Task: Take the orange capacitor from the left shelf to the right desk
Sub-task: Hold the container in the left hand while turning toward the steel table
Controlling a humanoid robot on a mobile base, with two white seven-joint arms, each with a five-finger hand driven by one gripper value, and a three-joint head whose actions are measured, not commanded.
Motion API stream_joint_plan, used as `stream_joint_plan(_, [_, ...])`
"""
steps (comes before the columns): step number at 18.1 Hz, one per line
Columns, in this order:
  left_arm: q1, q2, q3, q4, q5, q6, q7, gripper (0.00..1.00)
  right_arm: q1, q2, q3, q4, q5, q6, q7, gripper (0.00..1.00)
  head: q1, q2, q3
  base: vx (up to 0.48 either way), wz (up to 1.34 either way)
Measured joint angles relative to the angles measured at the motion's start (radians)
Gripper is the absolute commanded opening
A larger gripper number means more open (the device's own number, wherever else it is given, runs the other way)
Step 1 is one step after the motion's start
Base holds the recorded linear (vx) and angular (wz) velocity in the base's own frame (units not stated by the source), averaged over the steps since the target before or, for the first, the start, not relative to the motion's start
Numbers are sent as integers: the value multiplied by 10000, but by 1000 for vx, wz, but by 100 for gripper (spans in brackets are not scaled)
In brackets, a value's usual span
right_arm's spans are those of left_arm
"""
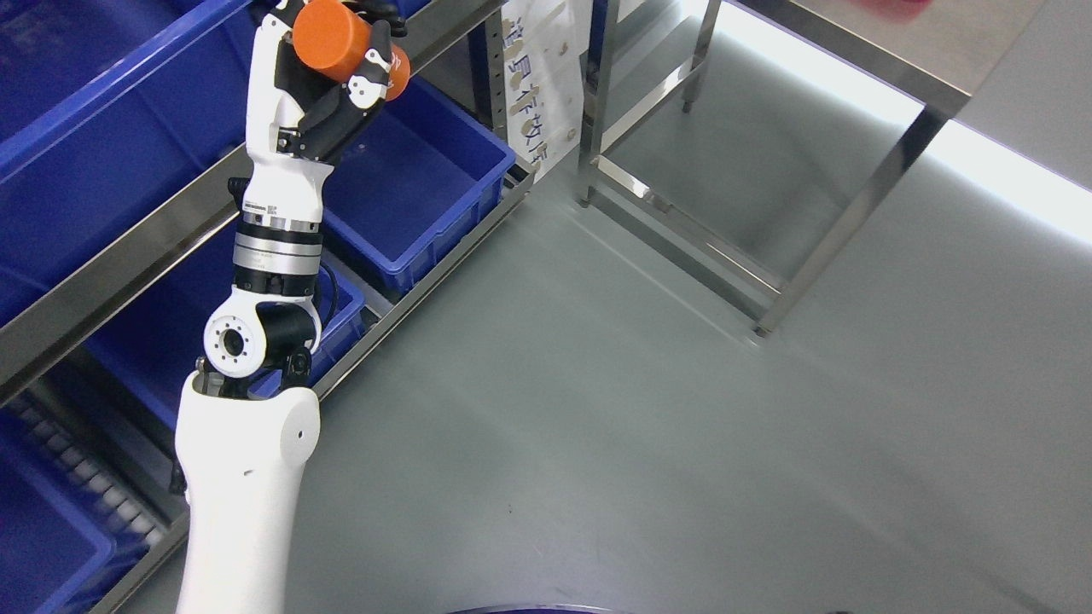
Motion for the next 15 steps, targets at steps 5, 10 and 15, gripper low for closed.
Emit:
stream_joint_plan(5, [-97,0,-52,-1,102,1,0,1,0,0,0,0,0,0,0,100,0,0,0,159,-389])
stream_joint_plan(10, [-148,0,-109,3,176,1,-6,1,0,0,0,0,0,0,0,100,0,1,0,182,-235])
stream_joint_plan(15, [-206,0,-253,10,210,2,-8,1,1,0,0,0,0,0,0,100,0,1,0,188,-121])
